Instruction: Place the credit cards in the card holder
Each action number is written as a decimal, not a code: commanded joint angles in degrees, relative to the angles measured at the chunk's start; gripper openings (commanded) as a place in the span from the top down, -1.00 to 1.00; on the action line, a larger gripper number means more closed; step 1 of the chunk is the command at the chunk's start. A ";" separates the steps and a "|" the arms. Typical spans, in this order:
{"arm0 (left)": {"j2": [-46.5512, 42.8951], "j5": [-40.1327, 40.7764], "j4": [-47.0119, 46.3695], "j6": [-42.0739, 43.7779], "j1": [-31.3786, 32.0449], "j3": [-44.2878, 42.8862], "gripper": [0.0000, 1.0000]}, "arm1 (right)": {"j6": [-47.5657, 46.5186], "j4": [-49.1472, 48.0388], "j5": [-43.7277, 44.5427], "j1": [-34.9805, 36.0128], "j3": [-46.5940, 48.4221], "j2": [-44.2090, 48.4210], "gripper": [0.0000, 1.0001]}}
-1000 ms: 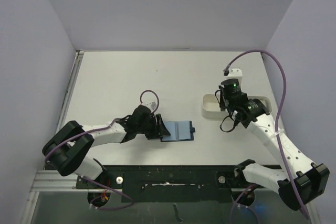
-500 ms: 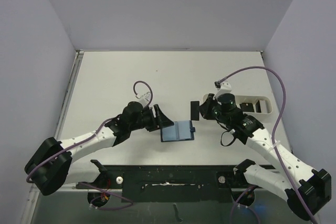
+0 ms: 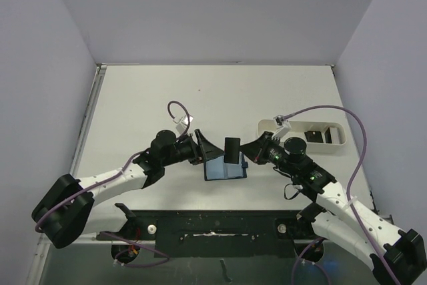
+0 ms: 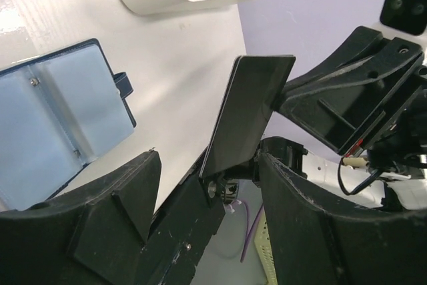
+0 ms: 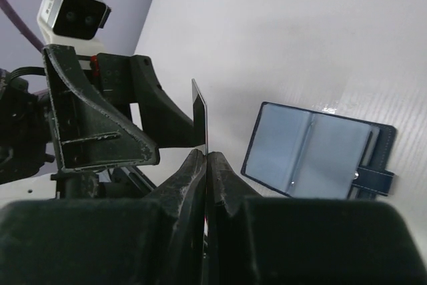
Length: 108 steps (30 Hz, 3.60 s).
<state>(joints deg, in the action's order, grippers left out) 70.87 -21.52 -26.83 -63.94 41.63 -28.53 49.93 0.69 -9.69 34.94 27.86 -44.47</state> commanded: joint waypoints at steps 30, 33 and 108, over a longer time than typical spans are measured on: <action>5.30 -5.77 -20.23 -7.58 -2.26 2.01 1.00 | 13.40 -21.11 -8.80 1.10 -7.00 -3.07 0.40; 4.68 -6.57 -22.78 -9.03 -2.50 3.33 1.00 | 14.24 -22.04 -9.02 1.12 -7.26 -3.38 0.20; -2.10 -12.31 -23.31 -7.32 -6.68 8.38 0.00 | 20.79 -38.24 -14.36 0.74 -14.75 0.23 1.00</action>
<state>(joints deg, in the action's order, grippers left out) 70.50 -32.03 -42.04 -70.39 35.18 -20.14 71.22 -34.72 -23.62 35.66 12.16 -44.03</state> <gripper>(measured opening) 0.449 0.032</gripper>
